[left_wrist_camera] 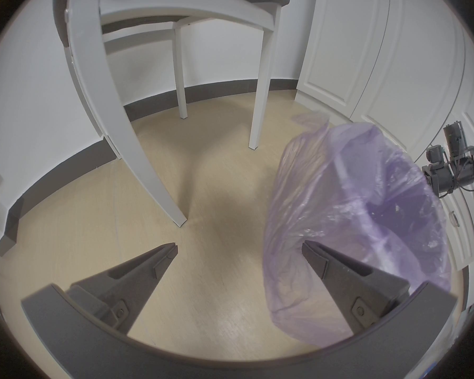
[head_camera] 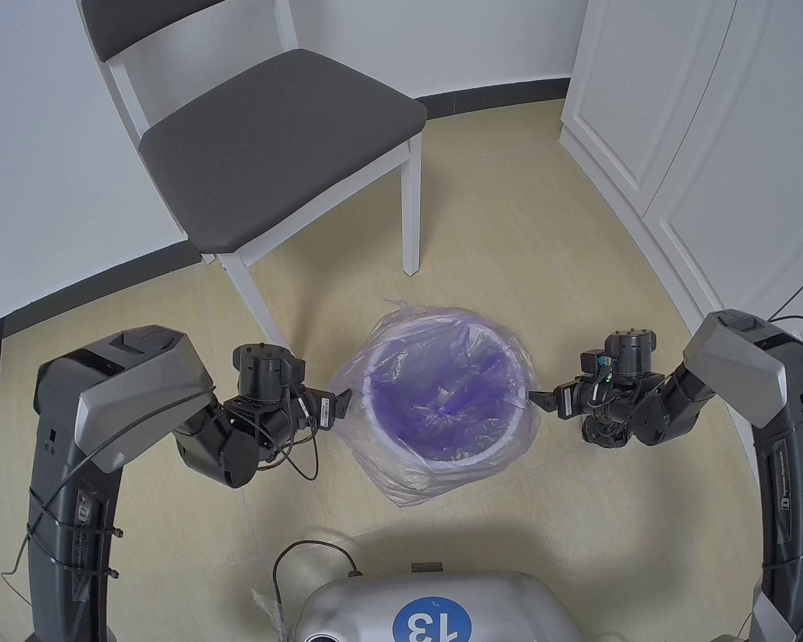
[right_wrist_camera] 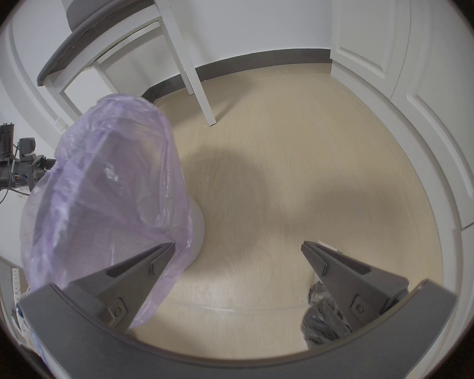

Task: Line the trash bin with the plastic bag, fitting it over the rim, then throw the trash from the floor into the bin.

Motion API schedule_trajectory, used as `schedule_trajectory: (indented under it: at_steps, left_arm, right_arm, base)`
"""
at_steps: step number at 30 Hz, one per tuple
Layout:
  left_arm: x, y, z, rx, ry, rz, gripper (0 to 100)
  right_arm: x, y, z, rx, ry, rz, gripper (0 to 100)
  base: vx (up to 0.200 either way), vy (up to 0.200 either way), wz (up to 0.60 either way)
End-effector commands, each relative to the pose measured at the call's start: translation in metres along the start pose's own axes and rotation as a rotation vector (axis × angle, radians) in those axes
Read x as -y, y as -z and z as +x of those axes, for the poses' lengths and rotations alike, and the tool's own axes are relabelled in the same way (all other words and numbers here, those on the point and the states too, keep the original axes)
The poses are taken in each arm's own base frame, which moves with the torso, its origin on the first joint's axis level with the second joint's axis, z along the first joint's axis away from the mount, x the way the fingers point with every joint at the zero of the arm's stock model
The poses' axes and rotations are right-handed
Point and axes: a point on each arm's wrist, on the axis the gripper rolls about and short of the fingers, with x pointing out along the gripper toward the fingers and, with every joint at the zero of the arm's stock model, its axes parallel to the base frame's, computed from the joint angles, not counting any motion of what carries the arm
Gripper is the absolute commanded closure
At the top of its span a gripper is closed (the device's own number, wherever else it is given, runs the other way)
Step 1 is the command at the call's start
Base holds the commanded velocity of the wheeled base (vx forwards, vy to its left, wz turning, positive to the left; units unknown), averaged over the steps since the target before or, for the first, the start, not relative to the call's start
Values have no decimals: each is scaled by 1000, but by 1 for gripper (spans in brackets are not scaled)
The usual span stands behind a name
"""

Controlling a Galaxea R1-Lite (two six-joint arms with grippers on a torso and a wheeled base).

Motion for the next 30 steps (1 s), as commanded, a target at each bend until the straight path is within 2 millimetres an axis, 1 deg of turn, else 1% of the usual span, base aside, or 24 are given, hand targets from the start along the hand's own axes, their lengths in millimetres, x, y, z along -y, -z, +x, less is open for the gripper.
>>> schedule_trajectory:
  at_steps: [1,3,5,6,9,12,15,17,18,19,21,23,24,26,27,28,30]
  left_arm:
    - [-4,9,32,-35,-21,-5,0]
    - [-7,10,40,-47,-29,-7,0]
    - [-7,13,47,-63,-30,-5,0]
    - [-7,15,55,-75,-33,-4,0]
    - [-6,13,66,-66,-40,-4,0]
    - [-6,10,66,-57,-43,-4,0]
    - [-8,4,60,-48,-48,-12,0]
    - [-9,-4,49,-46,-49,-16,0]
    - [-9,-4,48,-46,-49,-16,0]
    - [-13,-10,36,-45,-55,-21,0]
    - [-15,-18,20,-30,-55,-23,0]
    - [-16,-30,-2,7,-52,-25,0]
    - [-16,-32,-6,15,-52,-26,0]
    - [-14,-39,-25,26,-38,-24,0]
    - [-14,-39,-28,26,-37,-23,0]
    - [-11,-42,-40,28,-27,-20,0]
    - [-9,-42,-49,31,-19,-18,0]
  right_arm:
    - [-5,23,31,-12,11,28,0]
    - [-2,21,35,-9,22,30,0]
    - [-1,24,38,-18,26,32,0]
    - [0,26,41,-33,35,35,0]
    - [0,27,42,-54,36,38,0]
    - [1,26,42,-54,36,37,0]
    - [0,27,41,-57,36,39,0]
    - [0,25,37,-61,36,40,0]
    - [0,24,37,-60,36,40,0]
    - [1,13,25,-44,31,39,0]
    - [0,1,10,-41,24,39,0]
    - [0,-15,-8,-21,10,30,0]
    - [0,-18,-12,-16,5,30,0]
    - [1,-32,-29,8,-10,25,0]
    - [1,-33,-31,10,-12,22,0]
    - [4,-41,-42,24,-14,8,0]
    - [8,-47,-51,38,-13,-8,0]
  base:
    - [0,0,0]
    - [0,0,0]
    - [0,0,0]
    - [0,0,0]
    - [0,0,0]
    - [0,0,0]
    - [0,0,0]
    - [0,0,0]
    - [0,0,0]
    - [0,0,0]
    - [0,0,0]
    - [0,0,0]
    - [0,0,0]
    - [0,0,0]
    - [0,0,0]
    - [0,0,0]
    - [0,0,0]
